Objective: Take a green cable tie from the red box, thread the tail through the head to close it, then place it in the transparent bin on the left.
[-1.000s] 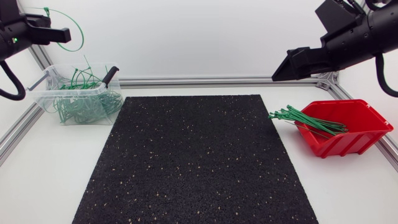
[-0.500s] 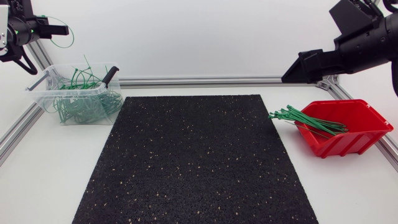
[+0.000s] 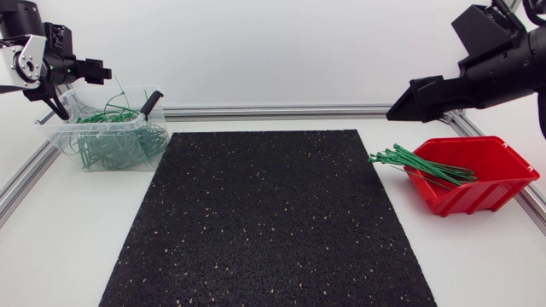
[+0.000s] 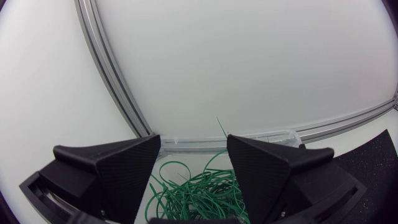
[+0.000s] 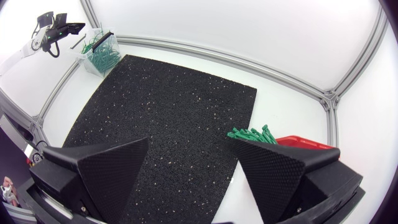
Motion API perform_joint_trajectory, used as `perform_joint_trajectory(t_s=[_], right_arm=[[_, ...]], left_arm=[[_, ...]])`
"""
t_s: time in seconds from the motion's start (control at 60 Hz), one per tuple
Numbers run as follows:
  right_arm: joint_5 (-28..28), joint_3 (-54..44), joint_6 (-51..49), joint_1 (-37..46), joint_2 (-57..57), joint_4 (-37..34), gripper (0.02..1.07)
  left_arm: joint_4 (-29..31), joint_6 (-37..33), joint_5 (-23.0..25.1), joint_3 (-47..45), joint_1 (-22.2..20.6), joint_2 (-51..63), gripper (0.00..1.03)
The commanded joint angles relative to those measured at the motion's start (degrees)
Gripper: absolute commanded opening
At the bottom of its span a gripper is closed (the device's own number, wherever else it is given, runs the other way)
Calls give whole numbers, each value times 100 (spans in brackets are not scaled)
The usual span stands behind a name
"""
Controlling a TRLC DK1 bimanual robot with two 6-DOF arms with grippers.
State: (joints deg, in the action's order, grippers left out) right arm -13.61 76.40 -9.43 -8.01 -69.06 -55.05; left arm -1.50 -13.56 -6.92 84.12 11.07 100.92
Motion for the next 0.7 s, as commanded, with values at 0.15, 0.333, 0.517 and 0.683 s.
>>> perform_joint_trajectory(t_s=[0.15,0.333,0.517,0.683], right_arm=[[130,-99,-156,300,252,240,103],[69,-442,-252,669,551,627,103],[-10,-969,-384,1056,964,1005,103],[-46,-1409,-489,1425,1465,1216,103]], left_arm=[[-79,-85,6,-484,-96,-1013,92],[-870,91,-47,-1767,-325,-1998,95],[-1749,99,-55,-2945,-545,-3017,95],[-1845,389,-47,-3622,-597,-3747,95]])
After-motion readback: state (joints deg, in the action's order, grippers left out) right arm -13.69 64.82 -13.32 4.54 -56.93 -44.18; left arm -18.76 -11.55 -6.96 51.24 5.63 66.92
